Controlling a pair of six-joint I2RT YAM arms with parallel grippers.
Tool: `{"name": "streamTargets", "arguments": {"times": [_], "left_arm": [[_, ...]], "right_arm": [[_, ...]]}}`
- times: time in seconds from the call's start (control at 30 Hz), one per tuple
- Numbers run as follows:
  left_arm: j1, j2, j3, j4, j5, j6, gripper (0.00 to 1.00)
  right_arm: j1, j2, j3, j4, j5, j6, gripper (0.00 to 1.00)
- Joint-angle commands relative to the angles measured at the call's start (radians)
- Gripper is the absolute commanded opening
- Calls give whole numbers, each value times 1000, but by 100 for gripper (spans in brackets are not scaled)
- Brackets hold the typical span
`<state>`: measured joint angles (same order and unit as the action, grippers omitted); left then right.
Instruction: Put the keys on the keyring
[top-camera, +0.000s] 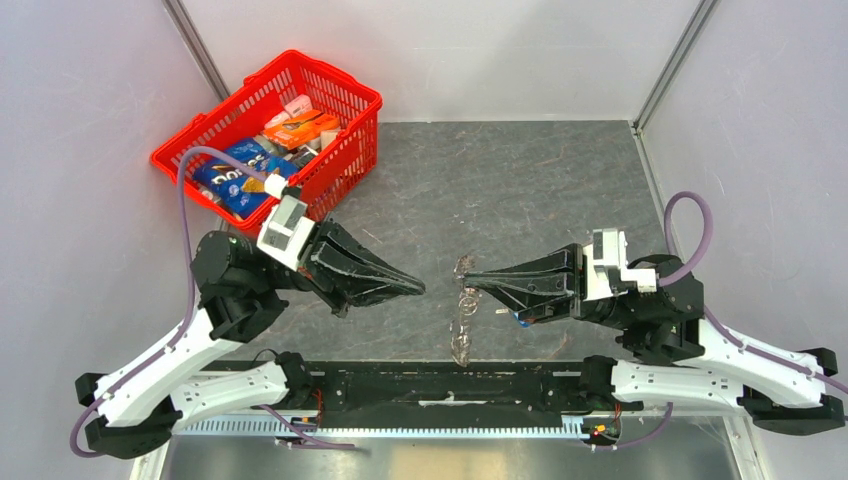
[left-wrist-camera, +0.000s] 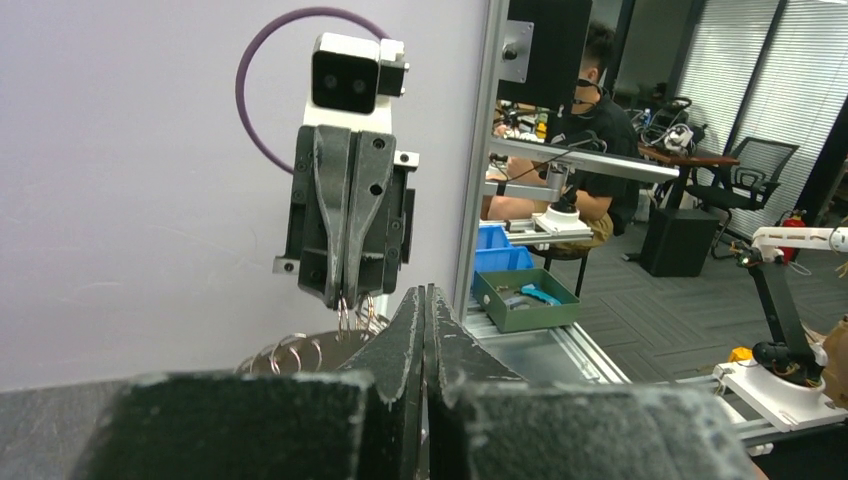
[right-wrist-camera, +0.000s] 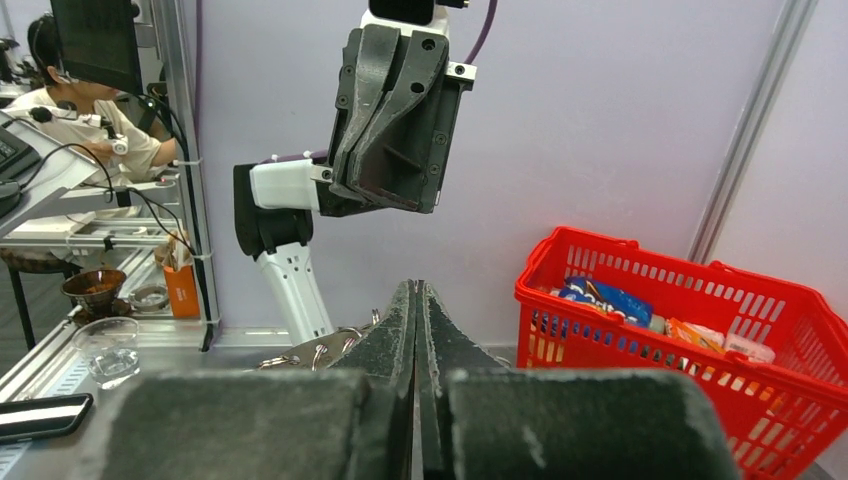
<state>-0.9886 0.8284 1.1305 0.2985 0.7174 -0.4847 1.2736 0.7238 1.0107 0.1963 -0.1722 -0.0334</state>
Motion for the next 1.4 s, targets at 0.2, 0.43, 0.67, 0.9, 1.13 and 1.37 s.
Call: {"name": "streamTargets", "arguments": {"times": [0.2, 0.43, 0.67, 0.9, 1.13, 1.37], "left_arm": [[-1, 15, -1, -36, 34, 41, 2], [-1, 54, -27, 24, 26, 20, 6], [-1, 46, -64, 63, -19, 51, 33], [0, 1, -81, 18, -53, 105, 34], [0, -37, -94, -24, -88, 147, 34], [-1, -10, -82, 5, -71, 136, 34]], "right_arm": [[1, -34, 10, 61, 52, -25, 0], [-1, -3, 30, 85, 33, -11, 0], [0, 8, 46, 103, 13, 8, 0], [1, 8, 50, 106, -3, 15, 0], [1, 11, 51, 115, -23, 27, 0], [0, 25, 49, 137, -31, 32, 0]]}}
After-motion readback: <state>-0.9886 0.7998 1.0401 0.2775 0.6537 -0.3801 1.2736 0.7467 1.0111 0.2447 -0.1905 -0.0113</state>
